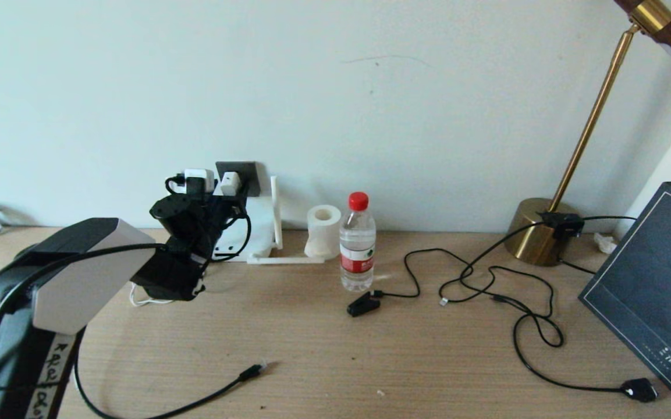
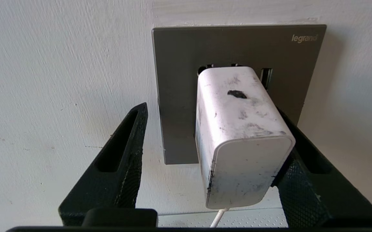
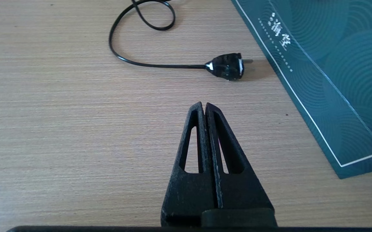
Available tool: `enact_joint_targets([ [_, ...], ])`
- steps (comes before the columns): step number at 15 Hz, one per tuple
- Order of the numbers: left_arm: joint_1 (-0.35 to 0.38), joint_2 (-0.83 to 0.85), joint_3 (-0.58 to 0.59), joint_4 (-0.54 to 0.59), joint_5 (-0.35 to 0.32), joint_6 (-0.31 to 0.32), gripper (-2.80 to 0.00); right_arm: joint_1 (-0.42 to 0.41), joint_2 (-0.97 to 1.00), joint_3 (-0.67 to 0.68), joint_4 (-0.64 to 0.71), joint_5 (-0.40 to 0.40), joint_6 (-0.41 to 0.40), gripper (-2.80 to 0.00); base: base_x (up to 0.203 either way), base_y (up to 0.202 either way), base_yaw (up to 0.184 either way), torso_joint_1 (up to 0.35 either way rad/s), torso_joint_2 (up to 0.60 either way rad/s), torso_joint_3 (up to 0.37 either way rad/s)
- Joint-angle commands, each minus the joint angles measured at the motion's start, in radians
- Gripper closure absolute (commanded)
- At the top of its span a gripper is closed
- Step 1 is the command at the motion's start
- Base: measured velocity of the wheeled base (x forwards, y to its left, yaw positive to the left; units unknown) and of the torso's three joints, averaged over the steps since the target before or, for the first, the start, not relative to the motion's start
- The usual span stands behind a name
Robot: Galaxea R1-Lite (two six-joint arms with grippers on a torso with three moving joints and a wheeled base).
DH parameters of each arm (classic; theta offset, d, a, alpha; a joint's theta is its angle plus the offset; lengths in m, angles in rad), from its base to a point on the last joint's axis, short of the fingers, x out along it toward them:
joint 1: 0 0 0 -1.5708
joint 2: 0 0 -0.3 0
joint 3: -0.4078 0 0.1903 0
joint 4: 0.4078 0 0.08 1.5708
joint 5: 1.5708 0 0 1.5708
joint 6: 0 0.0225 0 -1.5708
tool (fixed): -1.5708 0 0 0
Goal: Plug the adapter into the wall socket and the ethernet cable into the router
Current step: Pick up plug
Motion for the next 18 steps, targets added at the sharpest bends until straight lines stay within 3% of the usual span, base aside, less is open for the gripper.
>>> enact_joint_targets([
  [1,-0.001,-0.008,0.003,-0.01,0.003,0.0,-2.8,0.0,0.001,0.0,0.0,0.0,0.0,0.0,0.0,0.0,0.0,0.0,0.0,0.0],
  [14,-0.001,-0.053,0.064,-0.031,0.007,0.003,-2.8,0.0,0.001,0.0,0.0,0.0,0.0,0.0,0.0,0.0,0.0,0.0,0.0,0.0],
  [18,-0.001,-0.086,0.155,-0.052,0.0,0.006,-2.8,0.0,0.0,0.0,0.0,0.0,0.0,0.0,0.0,0.0,0.0,0.0,0.0,0.0],
])
